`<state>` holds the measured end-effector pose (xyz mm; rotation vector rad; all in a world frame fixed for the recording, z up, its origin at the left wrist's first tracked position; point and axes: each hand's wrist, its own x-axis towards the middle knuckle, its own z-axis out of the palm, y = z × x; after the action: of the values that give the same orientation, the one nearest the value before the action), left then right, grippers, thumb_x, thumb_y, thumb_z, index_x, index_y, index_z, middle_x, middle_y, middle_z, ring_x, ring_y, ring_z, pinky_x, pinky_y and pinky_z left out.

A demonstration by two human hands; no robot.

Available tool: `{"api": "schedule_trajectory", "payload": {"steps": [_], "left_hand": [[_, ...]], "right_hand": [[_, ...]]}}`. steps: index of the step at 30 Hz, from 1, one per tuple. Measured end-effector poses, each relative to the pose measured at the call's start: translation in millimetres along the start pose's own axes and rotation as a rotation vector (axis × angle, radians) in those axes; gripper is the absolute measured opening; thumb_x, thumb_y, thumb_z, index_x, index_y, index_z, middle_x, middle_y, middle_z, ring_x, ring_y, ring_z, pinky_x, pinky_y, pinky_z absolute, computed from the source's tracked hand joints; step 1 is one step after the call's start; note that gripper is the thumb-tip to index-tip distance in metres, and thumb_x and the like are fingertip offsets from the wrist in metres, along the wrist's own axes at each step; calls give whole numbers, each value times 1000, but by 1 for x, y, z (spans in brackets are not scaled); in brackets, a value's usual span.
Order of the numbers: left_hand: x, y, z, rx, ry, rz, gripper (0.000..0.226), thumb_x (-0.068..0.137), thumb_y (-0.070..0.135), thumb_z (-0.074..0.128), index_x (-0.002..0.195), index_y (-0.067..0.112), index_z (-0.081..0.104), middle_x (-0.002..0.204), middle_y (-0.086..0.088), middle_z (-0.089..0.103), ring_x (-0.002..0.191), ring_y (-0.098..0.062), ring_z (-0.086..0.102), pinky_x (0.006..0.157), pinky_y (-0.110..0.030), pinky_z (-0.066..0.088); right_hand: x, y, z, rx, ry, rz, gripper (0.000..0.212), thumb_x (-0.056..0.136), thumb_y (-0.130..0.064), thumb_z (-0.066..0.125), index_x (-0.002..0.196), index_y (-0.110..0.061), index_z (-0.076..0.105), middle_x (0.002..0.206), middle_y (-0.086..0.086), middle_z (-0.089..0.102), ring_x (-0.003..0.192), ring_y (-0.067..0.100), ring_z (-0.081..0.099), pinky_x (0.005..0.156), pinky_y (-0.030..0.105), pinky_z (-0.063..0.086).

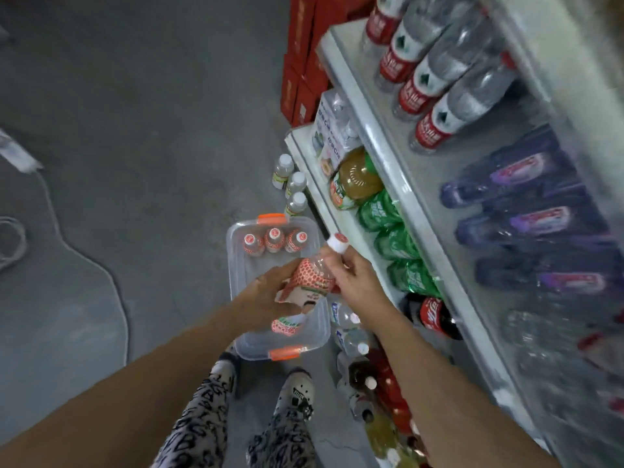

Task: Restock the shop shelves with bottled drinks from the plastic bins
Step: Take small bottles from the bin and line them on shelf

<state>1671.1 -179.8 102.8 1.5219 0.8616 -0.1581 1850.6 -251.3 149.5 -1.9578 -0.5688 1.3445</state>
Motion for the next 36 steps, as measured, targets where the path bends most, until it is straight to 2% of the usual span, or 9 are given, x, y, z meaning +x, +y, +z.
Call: {"api": "schedule_trajectory", "payload": {"steps": [4, 9, 14, 16, 19, 25, 28, 33, 36], "left_hand": [[-53, 71, -4, 8, -26, 51, 99, 77, 28, 82, 148, 48, 16, 141, 2, 50, 124, -15, 55, 107, -39, 46], [-115, 155, 3, -14, -50, 102, 102, 79, 28, 81, 153, 42, 13, 131, 8, 55, 119, -14, 57, 105, -40, 48], [-156, 225, 11, 22, -103, 243, 102, 78, 35, 81, 154, 44, 12, 137, 7, 57, 119, -8, 59, 103, -36, 50], [-168, 250, 15, -14, -128, 293, 93, 82, 25, 80, 149, 49, 20, 136, 9, 58, 120, -5, 58, 102, -30, 49], [-179, 283, 18, -2, -182, 364, 94, 74, 38, 82, 147, 50, 23, 135, 13, 58, 123, -7, 57, 101, -33, 49], [-197, 335, 15, 55, -387, 464, 85, 83, 11, 77, 137, 55, 29, 124, 8, 63, 114, -12, 62, 88, -26, 54], [-208, 350, 20, 101, -503, 463, 89, 83, 14, 78, 140, 58, 26, 124, 8, 62, 113, -17, 64, 81, -31, 58], [-226, 357, 44, 223, -730, 485, 90, 80, 19, 81, 140, 60, 29, 132, 5, 60, 117, -20, 62, 89, -42, 58], [-241, 359, 71, 278, -836, 480, 89, 81, 16, 80, 138, 60, 27, 125, 7, 62, 110, -16, 65, 84, -34, 59]], "right_hand": [[-62, -62, -30, -21, -9, -49, 22, 98, -47, 56, 105, -29, 66, 99, -10, 72, 95, 6, 69, 80, 18, 54], [-142, -123, -62, 17, 53, -88, 28, 96, -53, 59, 105, -28, 67, 104, 2, 75, 95, 17, 72, 91, 45, 58], [-215, -158, -102, 120, 79, -137, 19, 93, -43, 66, 102, -27, 63, 105, 0, 71, 93, 16, 70, 70, 26, 57], [-241, -163, -114, 149, 111, -180, 37, 87, -43, 73, 114, -20, 65, 115, 5, 70, 105, 22, 69, 78, 30, 58], [-275, -167, -127, 240, 182, -222, 43, 84, -36, 78, 120, -15, 67, 116, 7, 72, 110, 26, 69, 102, 43, 53], [-340, -170, -129, 432, 337, -277, 40, 88, -34, 74, 123, -17, 67, 115, 4, 74, 107, 24, 71, 91, 38, 56], [-372, -169, -122, 465, 439, -255, 34, 93, -31, 68, 125, -18, 65, 114, 3, 74, 104, 21, 72, 80, 30, 58], [-426, -147, -98, 500, 649, -206, 38, 90, -29, 73, 126, -20, 65, 117, 1, 73, 106, 21, 71, 92, 40, 58], [-465, -129, -82, 627, 774, -170, 26, 91, -21, 72, 116, -24, 65, 114, 1, 74, 100, 18, 71, 80, 31, 58]]}}
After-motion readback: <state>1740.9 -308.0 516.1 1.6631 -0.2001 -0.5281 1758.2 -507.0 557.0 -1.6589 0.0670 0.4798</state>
